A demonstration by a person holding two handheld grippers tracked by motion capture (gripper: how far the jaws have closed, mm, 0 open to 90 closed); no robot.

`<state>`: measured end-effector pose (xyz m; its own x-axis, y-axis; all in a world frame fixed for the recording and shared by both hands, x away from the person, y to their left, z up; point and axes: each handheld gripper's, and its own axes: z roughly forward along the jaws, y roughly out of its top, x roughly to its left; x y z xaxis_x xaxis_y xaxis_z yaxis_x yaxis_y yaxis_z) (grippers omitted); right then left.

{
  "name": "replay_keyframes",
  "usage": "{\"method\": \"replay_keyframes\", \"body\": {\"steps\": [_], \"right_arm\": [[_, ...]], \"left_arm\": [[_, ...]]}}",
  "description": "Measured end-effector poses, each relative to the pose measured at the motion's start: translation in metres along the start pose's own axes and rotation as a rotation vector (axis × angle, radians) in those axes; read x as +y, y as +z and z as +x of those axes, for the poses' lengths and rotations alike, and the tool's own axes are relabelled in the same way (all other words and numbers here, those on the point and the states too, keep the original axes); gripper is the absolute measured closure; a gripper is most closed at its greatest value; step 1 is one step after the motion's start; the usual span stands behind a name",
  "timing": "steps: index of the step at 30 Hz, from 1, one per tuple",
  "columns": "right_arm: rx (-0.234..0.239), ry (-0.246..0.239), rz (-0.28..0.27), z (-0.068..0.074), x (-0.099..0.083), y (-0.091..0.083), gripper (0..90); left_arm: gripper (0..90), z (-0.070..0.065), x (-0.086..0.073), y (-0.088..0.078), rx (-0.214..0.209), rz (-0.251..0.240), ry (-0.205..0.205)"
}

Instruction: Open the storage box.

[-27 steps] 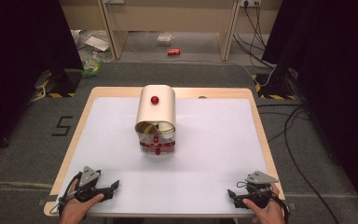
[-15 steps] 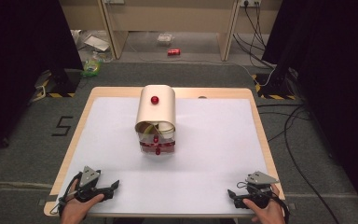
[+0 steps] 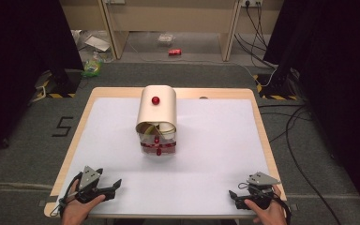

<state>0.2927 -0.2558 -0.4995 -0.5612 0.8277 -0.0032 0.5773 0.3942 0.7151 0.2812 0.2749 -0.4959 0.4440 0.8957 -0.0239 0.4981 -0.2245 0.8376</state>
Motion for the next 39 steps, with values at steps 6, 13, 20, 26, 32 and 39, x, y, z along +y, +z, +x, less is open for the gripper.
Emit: {"method": "replay_keyframes", "body": {"steps": [6, 13, 20, 26, 32, 39], "right_arm": [[0.001, 0.000, -0.001, 0.000, 0.000, 0.000, 0.1], [0.001, -0.001, -0.001, 0.000, 0.000, 0.000, 0.1], [0.002, -0.001, -0.005, 0.000, -0.001, 0.000, 0.1], [0.001, -0.004, -0.006, -0.001, -0.001, 0.000, 0.1], [0.002, -0.002, -0.006, 0.000, -0.001, 0.000, 0.1], [0.002, -0.003, -0.007, -0.001, -0.001, 0.000, 0.1]], "left_arm": [[15.1, -0.010, 0.008, 0.000, -0.033, -0.030, 0.019], [15.1, -0.019, 0.013, 0.004, -0.052, -0.055, 0.039], [15.3, -0.031, 0.024, 0.014, -0.087, -0.094, 0.078], [15.3, -0.045, 0.034, 0.020, -0.119, -0.118, 0.115], [15.4, -0.050, 0.038, 0.026, -0.128, -0.119, 0.129], [15.7, -0.057, 0.046, 0.031, -0.141, -0.127, 0.165]]}}
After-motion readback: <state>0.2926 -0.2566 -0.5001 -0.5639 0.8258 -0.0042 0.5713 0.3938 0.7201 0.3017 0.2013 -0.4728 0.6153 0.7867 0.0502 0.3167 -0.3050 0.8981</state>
